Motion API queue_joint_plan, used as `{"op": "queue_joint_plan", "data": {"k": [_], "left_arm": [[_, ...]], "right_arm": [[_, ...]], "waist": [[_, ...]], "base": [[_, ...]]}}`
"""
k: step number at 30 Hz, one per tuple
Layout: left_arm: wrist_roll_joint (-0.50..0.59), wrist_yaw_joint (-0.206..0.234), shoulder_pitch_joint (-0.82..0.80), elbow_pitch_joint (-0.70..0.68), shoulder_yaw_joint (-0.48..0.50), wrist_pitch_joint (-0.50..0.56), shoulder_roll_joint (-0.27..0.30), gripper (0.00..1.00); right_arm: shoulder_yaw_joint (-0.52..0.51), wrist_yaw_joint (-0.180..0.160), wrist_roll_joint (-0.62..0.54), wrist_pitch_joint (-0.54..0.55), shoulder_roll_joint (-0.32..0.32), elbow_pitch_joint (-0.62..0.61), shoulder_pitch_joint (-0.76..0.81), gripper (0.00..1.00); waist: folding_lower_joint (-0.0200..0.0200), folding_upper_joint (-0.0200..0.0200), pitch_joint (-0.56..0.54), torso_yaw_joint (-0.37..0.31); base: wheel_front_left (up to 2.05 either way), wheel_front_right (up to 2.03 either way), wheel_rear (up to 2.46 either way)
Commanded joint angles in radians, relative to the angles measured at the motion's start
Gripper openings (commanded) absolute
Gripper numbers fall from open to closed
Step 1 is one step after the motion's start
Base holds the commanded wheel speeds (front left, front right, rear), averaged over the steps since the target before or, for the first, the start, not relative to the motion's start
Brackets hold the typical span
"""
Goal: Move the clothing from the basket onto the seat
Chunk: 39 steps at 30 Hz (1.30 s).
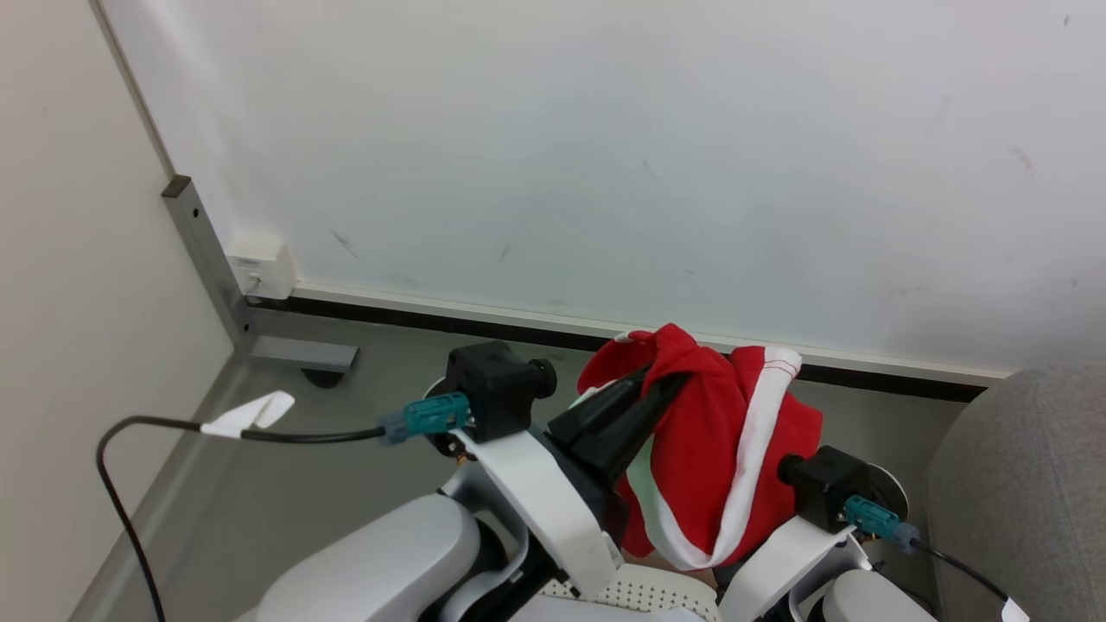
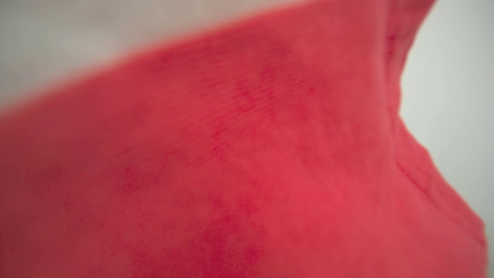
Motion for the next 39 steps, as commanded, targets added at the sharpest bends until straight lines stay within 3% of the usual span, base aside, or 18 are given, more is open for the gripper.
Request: {"op": "queue_joint_plan", "data": {"k": [1, 8, 9, 11, 12, 13, 26, 39], "left_arm": [[-0.007, 0.003, 0.015, 0.010, 0.008, -0.010, 0.006, 0.00], [-0.018, 0.015, 0.030, 0.053, 0.027, -0.032, 0.019, 0.00], [-0.020, 0.013, 0.032, 0.058, 0.025, -0.029, 0.018, 0.05], [-0.022, 0.010, 0.035, 0.067, 0.019, -0.028, 0.012, 0.48], [-0.025, 0.010, 0.036, 0.070, 0.016, -0.028, 0.008, 0.94], [-0.025, 0.010, 0.038, 0.074, 0.015, -0.028, 0.008, 1.00], [0.017, -0.005, 0.069, 0.085, -0.037, -0.058, 0.000, 1.00], [0.098, -0.045, 0.041, 0.053, -0.072, -0.113, 0.001, 1.00]], "right_arm": [[-0.001, -0.003, 0.009, -0.008, -0.004, -0.008, 0.008, 0.00], [0.002, -0.002, 0.046, -0.004, -0.017, -0.042, 0.034, 0.00], [0.002, -0.003, 0.057, -0.003, -0.018, -0.048, 0.038, 0.00], [-0.004, -0.003, 0.087, -0.002, -0.021, -0.065, 0.045, 0.00], [-0.006, -0.002, 0.099, -0.001, -0.025, -0.073, 0.045, 0.00], [-0.010, -0.003, 0.108, 0.002, -0.028, -0.080, 0.046, 0.00], [-0.160, -0.002, 0.152, 0.016, -0.089, -0.147, 0.094, 0.00], [-0.347, -0.002, 0.083, 0.058, -0.111, -0.275, 0.152, 0.00]], "waist": [[-0.0001, 0.0000, 0.001, -0.002], [-0.0001, 0.0000, 0.007, -0.028], [-0.0001, 0.0000, 0.008, -0.032], [-0.0001, 0.0000, 0.011, -0.041], [-0.0001, 0.0000, 0.013, -0.045], [-0.0001, 0.0000, 0.015, -0.051], [-0.0001, 0.0000, 0.066, -0.136], [-0.0001, 0.0000, 0.152, -0.344]], "base": [[0.00, 0.00, 0.00], [0.00, 0.00, 0.00], [0.00, 0.00, 0.00], [0.00, 0.00, 0.00], [0.00, 0.00, 0.00], [0.00, 0.00, 0.00], [0.00, 0.00, 0.00], [0.00, 0.00, 0.00]]}}
